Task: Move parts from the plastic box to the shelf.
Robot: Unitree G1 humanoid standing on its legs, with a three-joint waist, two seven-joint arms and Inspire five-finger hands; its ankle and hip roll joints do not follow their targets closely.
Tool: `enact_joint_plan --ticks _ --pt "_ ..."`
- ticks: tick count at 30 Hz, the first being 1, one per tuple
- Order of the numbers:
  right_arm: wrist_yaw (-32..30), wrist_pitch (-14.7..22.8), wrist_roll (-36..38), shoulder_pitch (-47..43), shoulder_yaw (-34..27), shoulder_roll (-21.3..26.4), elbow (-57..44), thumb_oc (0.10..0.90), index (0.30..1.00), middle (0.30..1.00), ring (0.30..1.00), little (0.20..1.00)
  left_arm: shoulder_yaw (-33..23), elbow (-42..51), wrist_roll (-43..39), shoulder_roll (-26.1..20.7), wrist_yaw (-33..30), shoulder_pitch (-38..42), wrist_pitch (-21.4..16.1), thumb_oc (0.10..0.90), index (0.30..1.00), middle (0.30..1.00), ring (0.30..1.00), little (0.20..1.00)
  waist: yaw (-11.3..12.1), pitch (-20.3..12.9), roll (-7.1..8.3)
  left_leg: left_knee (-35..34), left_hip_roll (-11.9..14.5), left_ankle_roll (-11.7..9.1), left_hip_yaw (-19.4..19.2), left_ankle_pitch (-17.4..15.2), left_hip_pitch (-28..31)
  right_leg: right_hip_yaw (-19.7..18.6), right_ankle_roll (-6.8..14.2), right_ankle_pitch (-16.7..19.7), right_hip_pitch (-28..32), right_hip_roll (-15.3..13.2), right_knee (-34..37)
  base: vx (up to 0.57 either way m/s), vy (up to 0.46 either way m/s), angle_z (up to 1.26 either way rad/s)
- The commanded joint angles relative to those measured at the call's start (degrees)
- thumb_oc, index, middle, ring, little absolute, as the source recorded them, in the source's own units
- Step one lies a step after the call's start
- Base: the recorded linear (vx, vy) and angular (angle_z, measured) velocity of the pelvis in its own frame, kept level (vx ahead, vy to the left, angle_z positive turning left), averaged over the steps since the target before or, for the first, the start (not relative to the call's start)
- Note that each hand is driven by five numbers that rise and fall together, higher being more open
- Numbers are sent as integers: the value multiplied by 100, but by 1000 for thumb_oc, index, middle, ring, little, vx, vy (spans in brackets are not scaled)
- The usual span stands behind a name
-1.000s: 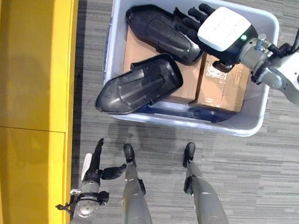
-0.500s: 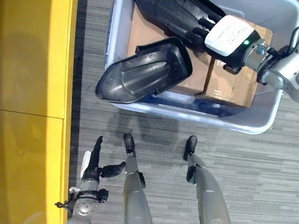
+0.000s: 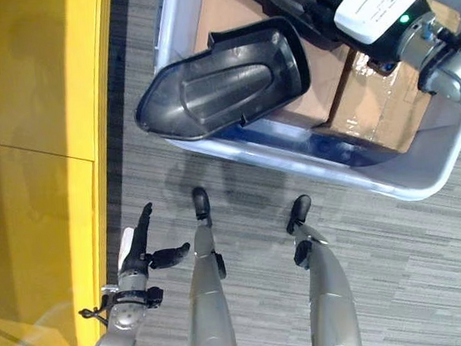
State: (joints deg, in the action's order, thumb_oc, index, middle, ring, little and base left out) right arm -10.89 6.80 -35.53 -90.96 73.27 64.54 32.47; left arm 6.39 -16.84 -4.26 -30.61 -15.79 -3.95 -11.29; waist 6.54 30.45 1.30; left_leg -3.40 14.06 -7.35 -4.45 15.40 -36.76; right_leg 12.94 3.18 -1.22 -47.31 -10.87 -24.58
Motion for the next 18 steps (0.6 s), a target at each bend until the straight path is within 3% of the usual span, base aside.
enact_joint_plan --ticks 1,4,7,10,14,15,16,17,18 --pt "-549 -252 237 -1022 160 506 158 900 1000 1000 1000 1000 -106 516 -191 -318 -287 -200 -296 900 1000 1000 1000 1000 24 -66 35 -160 639 -592 -2 211 608 85 372 81 632 82 722 22 -6 6" --pt "-629 -284 360 -1089 160 443 428 900 1000 1000 1000 1000 -132 574 -199 -331 -351 -200 -300 900 1000 1000 1000 1000 96 -66 62 -160 551 -600 256 200 453 53 370 89 443 98 672 10 3 4" --pt "-623 -303 378 -1080 200 393 619 900 1000 1000 1000 1000 -132 607 -230 -293 -373 -188 -313 900 1000 1000 1000 1000 87 -66 50 -160 552 -591 254 184 368 56 376 64 344 66 587 4 13 1" --pt "-622 -338 306 -1002 258 189 947 900 1000 1000 1000 1000 -146 583 -251 -279 -471 -152 -353 900 1000 1000 1000 1000 264 -66 82 -160 342 -618 865 155 195 -43 379 78 86 120 525 9 19 4" --pt "-534 -329 183 -1005 410 158 1042 900 1000 1000 1000 1000 -140 617 -293 -221 -480 -151 -355 900 1000 1000 1000 1000 298 -66 34 -160 252 -642 1112 138 19 -64 382 25 -70 75 358 4 -17 2" --pt "-532 -333 195 -949 387 116 1153 645 643 643 643 643 -134 626 -313 -210 -497 -150 -375 900 1000 1000 1000 1000 315 -66 23 -160 209 -635 1211 131 -39 -77 390 14 -145 60 312 0 6 19" --pt "-519 -335 201 -939 410 113 1247 565 531 531 531 531 -138 612 -323 -195 -499 -156 -383 900 1000 1000 1000 1000 317 -66 9 -160 192 -637 1218 116 -82 -93 384 0 -167 57 308 0 25 21" --pt "-484 -324 216 -893 391 88 1307 400 300 300 300 300 -128 623 -343 -171 -498 -160 -392 900 1000 1000 1000 1000 311 -66 -8 -160 189 -621 1193 107 -112 -105 387 -12 -210 46 267 2 47 15" --pt "-442 -317 300 -790 320 20 1387 400 300 300 300 300 -107 639 -357 -155 -521 -141 -415 900 1000 1000 1000 1000 332 -66 -6 -160 150 -601 1274 96 -156 -135 383 -22 -263 54 256 3 48 4"
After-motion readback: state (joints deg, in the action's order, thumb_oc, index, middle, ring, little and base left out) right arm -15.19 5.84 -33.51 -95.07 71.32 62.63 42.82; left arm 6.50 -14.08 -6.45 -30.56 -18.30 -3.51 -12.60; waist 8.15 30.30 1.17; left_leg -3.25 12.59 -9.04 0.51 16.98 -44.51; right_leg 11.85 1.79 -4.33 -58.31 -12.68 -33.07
